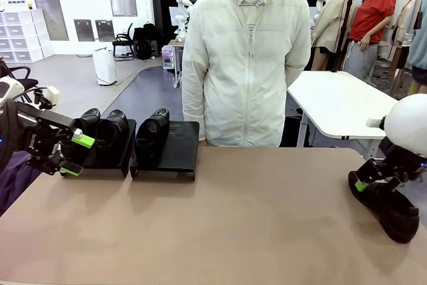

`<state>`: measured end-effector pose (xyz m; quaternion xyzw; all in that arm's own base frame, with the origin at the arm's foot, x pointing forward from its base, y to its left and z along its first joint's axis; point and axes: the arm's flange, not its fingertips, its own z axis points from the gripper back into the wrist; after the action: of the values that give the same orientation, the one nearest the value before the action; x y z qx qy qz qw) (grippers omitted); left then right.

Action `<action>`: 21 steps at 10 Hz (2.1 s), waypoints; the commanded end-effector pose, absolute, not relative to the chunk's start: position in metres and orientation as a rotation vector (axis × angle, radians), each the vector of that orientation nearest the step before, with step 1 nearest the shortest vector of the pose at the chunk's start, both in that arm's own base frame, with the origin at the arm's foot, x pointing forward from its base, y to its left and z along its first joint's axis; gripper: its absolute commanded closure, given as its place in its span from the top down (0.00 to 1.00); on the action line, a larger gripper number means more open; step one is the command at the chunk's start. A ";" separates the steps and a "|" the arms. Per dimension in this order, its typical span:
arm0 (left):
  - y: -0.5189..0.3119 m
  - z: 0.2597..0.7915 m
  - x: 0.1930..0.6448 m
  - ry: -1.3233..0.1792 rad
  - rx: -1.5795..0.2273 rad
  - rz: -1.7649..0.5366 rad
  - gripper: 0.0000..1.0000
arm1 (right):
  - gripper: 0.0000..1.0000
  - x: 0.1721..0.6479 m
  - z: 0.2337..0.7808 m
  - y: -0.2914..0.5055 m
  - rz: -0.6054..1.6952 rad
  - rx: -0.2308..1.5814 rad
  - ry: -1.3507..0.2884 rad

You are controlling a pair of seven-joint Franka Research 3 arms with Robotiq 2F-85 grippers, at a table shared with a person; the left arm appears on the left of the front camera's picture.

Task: Organize the shoes by placing them on the stand.
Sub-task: Pick up one Shoe and place it in the middle of the table.

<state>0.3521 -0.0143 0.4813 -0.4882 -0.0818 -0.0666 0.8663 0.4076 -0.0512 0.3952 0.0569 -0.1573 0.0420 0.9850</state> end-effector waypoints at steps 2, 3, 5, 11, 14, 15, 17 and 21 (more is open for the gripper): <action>-0.011 0.484 0.351 -0.162 -1.019 -0.145 1.00 | 1.00 0.426 0.379 -0.063 0.041 0.045 -0.341; -0.011 0.484 0.351 -0.162 -1.019 -0.145 1.00 | 1.00 0.430 0.376 -0.066 0.031 0.042 -0.344; -0.011 0.484 0.351 -0.162 -1.019 -0.145 1.00 | 1.00 0.436 0.366 -0.074 0.025 0.039 -0.322; -0.011 0.484 0.351 -0.162 -1.019 -0.145 1.00 | 1.00 0.443 0.344 -0.079 0.028 0.081 -0.243; -0.011 0.484 0.351 -0.162 -1.019 -0.145 1.00 | 0.00 0.443 0.343 -0.078 0.029 0.084 -0.243; -0.011 0.484 0.351 -0.162 -1.019 -0.145 1.00 | 0.00 0.443 0.344 -0.077 0.032 0.081 -0.249; -0.011 0.484 0.351 -0.162 -1.019 -0.145 1.00 | 0.00 0.441 0.346 -0.077 0.033 0.080 -0.255; -0.011 0.484 0.351 -0.162 -1.019 -0.145 1.00 | 0.00 0.433 0.362 -0.077 0.056 0.114 -0.271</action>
<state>0.3521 -0.0143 0.4812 -0.4883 -0.0817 -0.0666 0.8663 0.4370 -0.0760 0.3519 0.0398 -0.1297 0.0174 0.9906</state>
